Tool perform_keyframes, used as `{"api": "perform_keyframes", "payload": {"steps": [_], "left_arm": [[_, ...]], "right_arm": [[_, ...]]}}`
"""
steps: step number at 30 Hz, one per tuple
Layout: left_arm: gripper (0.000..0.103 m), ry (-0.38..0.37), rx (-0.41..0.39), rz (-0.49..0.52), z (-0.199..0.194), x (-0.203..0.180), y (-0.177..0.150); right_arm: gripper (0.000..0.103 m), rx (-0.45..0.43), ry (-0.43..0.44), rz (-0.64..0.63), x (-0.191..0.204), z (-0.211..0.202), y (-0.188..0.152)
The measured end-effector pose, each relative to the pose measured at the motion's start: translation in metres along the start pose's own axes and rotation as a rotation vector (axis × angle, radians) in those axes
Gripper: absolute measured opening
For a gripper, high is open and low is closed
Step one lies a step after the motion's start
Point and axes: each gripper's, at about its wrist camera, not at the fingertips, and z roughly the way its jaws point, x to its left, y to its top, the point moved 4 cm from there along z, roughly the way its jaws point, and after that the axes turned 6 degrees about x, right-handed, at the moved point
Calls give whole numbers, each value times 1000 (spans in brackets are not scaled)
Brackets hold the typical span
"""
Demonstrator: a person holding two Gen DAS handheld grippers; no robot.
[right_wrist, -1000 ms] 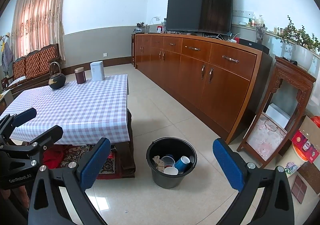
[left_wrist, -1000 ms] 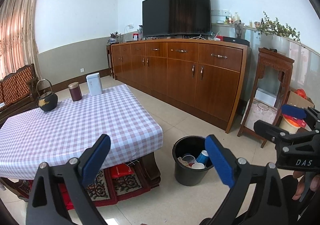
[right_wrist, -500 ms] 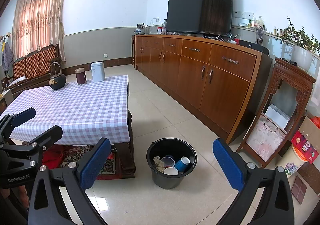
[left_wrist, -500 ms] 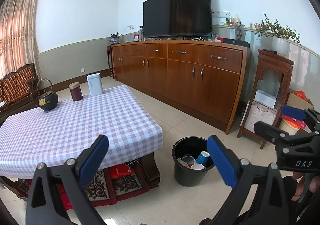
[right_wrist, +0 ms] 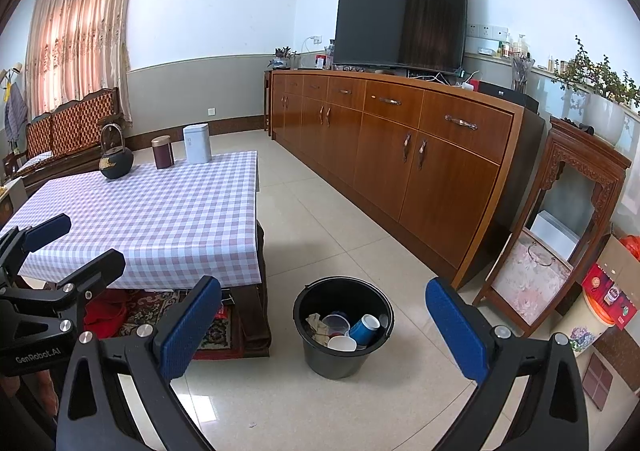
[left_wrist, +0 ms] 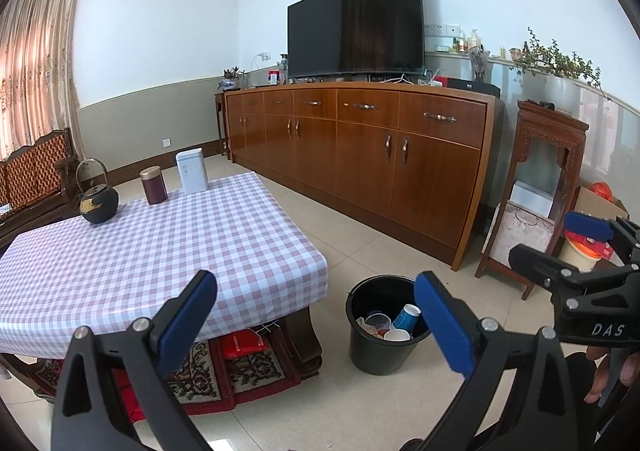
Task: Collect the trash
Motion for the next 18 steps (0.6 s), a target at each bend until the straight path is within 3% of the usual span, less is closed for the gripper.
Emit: {"api": "perform_keyframes", "payload": {"steps": [18], "left_arm": [[100, -11, 5, 11, 0, 0, -1]], "right_arm": [[103, -1, -2, 0, 0, 0, 2]]}}
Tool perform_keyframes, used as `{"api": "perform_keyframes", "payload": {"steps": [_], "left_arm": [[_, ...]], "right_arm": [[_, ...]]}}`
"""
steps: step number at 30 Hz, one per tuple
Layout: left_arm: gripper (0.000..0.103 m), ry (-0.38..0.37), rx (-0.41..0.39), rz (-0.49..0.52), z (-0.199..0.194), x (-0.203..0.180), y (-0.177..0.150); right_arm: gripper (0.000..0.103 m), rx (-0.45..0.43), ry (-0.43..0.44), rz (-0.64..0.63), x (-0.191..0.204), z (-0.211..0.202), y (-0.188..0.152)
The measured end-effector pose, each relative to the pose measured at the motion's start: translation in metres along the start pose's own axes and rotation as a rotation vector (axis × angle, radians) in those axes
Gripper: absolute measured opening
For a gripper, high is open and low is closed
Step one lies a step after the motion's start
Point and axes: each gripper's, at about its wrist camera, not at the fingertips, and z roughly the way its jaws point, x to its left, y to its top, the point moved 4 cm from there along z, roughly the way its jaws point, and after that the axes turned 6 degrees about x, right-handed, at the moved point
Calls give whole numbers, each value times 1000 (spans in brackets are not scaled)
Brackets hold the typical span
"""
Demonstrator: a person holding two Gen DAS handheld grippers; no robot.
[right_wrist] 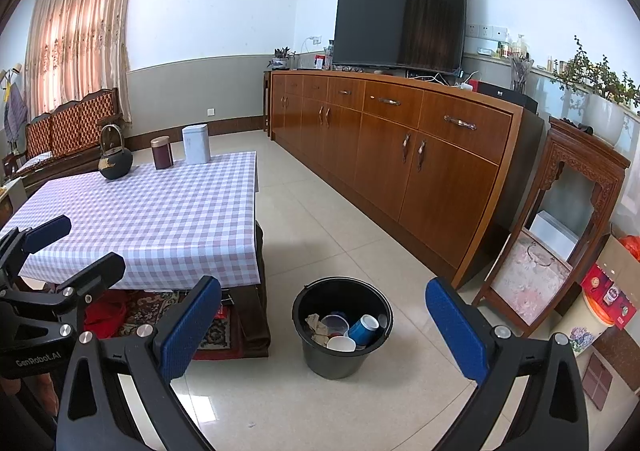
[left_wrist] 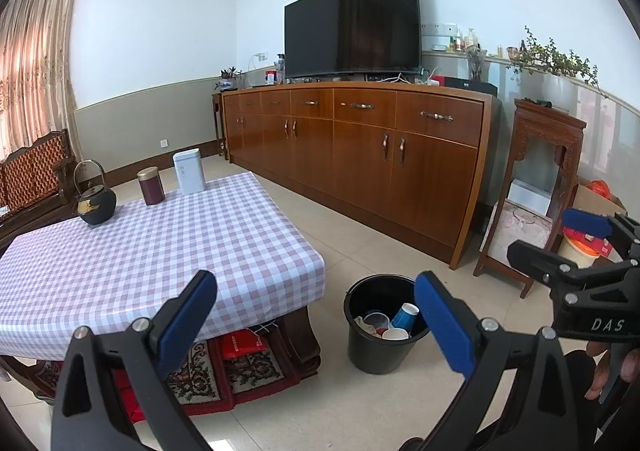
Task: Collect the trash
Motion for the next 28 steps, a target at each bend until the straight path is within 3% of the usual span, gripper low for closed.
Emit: {"api": "perform_keyframes", "payload": {"steps": [22, 28], "left_arm": [[101, -33, 40, 28, 11, -1, -6], [101, -50, 21, 33, 7, -2, -4]], "right_arm": [[103, 11, 2, 3, 1, 4, -1], [103, 21, 2, 5, -2, 7, -3]]}}
